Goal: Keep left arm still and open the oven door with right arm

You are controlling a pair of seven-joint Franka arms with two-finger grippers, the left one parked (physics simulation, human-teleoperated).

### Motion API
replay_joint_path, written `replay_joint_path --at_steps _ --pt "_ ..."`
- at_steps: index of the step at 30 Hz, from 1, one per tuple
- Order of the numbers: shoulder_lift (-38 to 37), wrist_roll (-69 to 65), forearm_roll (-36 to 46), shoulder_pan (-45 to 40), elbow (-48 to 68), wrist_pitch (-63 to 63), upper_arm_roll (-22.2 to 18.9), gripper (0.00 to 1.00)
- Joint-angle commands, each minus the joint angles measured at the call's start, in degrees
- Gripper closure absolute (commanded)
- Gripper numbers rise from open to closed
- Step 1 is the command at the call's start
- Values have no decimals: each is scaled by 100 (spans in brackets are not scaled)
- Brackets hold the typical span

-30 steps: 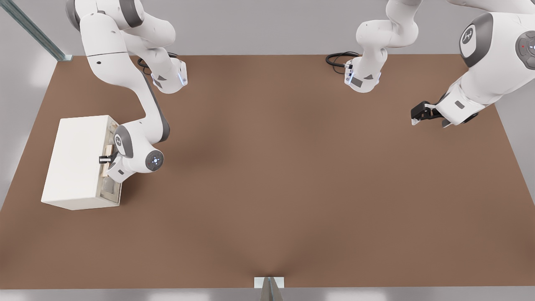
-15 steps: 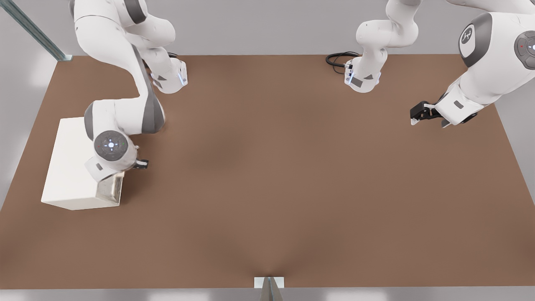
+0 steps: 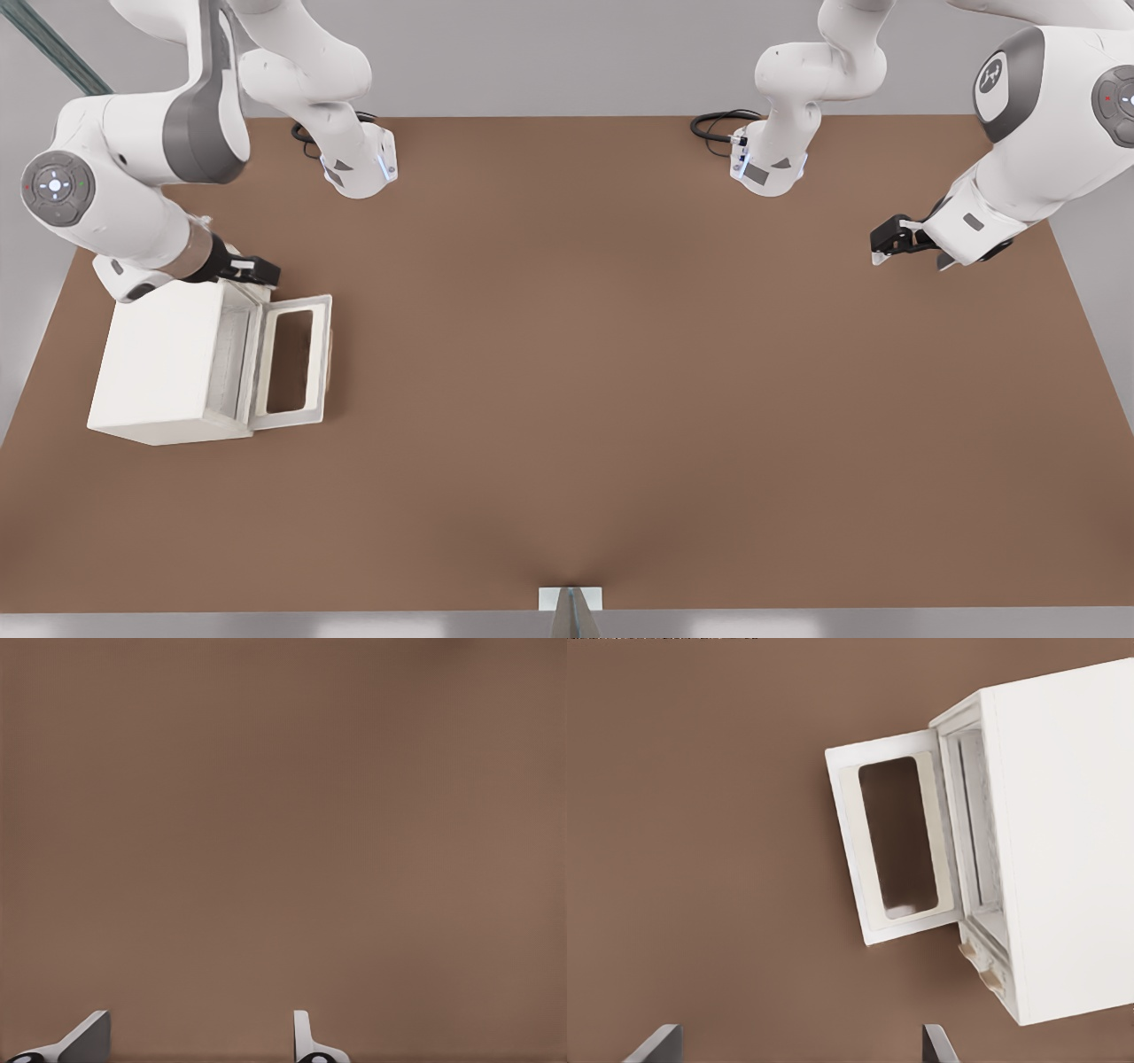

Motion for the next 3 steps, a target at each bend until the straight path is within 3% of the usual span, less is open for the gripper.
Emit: replay_joint_path --at_steps 1,3 --pt "-8 -1088 9 200 -3 50 -1 0" --pt "-8 -1088 9 200 -3 59 -1 0"
